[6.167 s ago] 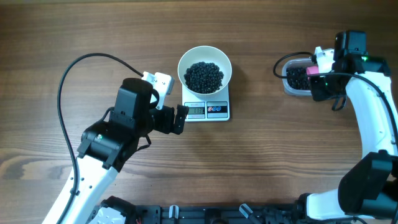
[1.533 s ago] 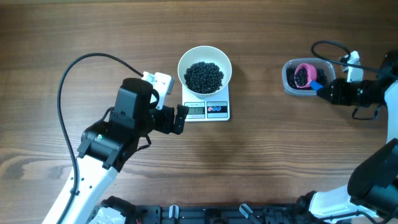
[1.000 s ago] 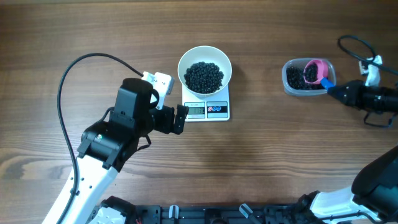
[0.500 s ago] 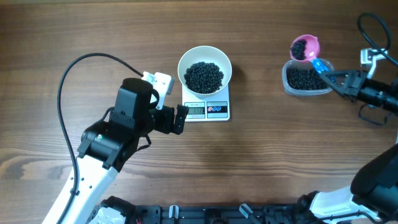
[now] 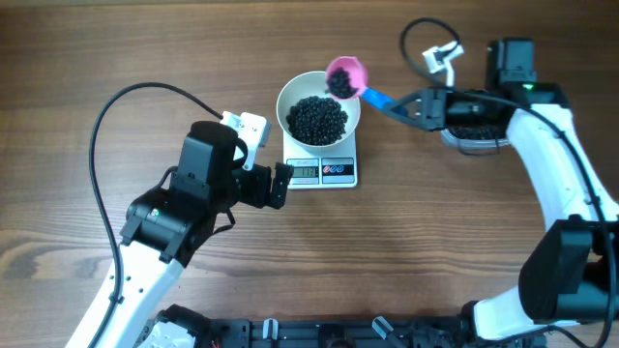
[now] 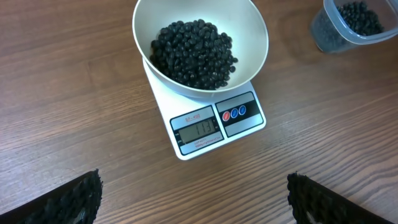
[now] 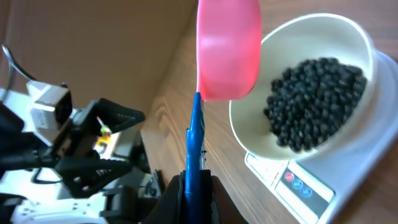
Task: Scoop item into bowl and weigh 150g on scale
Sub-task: 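Lift the filled scoop and carry it over the white bowl, then tilt the scoop to pour beans into the white bowl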
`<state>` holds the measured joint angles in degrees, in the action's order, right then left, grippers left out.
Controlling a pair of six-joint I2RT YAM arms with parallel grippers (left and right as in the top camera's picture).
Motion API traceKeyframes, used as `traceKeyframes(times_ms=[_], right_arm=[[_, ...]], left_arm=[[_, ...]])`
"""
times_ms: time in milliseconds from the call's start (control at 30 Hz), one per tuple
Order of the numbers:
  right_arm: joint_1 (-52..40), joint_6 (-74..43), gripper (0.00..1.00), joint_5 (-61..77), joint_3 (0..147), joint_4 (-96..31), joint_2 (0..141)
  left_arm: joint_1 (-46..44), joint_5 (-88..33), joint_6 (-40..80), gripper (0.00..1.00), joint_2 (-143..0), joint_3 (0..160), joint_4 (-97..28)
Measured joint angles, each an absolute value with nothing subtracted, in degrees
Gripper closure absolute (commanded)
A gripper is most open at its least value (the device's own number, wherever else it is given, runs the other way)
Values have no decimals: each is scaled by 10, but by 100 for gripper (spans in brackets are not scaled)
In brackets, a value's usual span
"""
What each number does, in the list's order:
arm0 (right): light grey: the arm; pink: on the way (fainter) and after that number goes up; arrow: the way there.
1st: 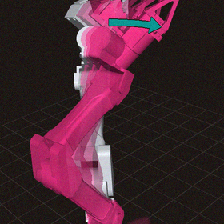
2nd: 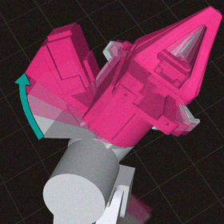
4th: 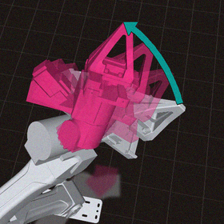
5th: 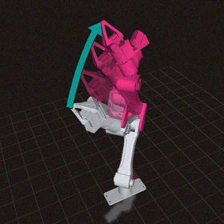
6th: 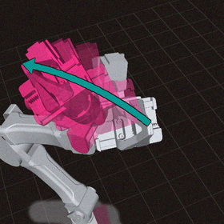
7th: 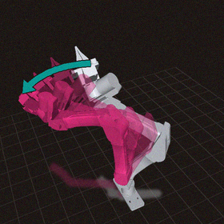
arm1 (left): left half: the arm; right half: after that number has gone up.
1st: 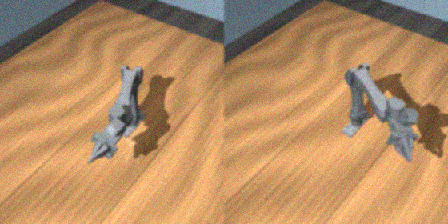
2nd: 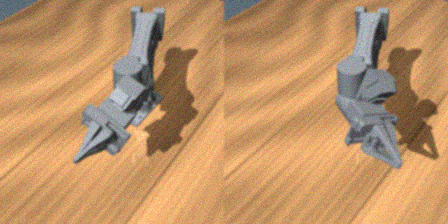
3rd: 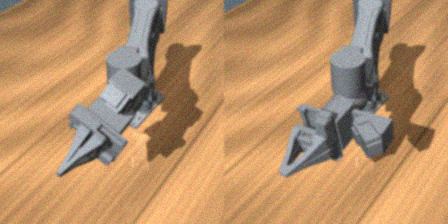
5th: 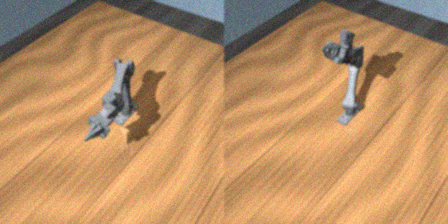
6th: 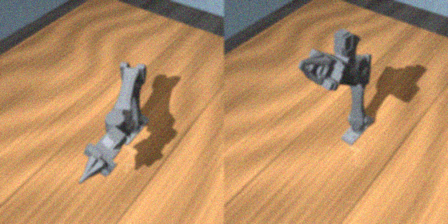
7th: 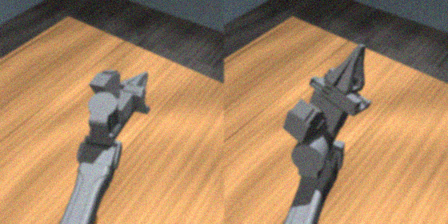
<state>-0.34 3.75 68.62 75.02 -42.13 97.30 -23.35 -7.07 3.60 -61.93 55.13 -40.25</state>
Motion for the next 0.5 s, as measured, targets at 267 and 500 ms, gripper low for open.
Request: traceKeyframes(times_ms=[267, 500], right_arm=[[-93, 15, 96, 574, 750, -381, 973], [-106, 39, 96, 457, 750, -380, 973]], left_arm=[[-234, -71, 36, 0, -619, 551, -403], [-234, -71, 36, 0, -619, 551, -403]])
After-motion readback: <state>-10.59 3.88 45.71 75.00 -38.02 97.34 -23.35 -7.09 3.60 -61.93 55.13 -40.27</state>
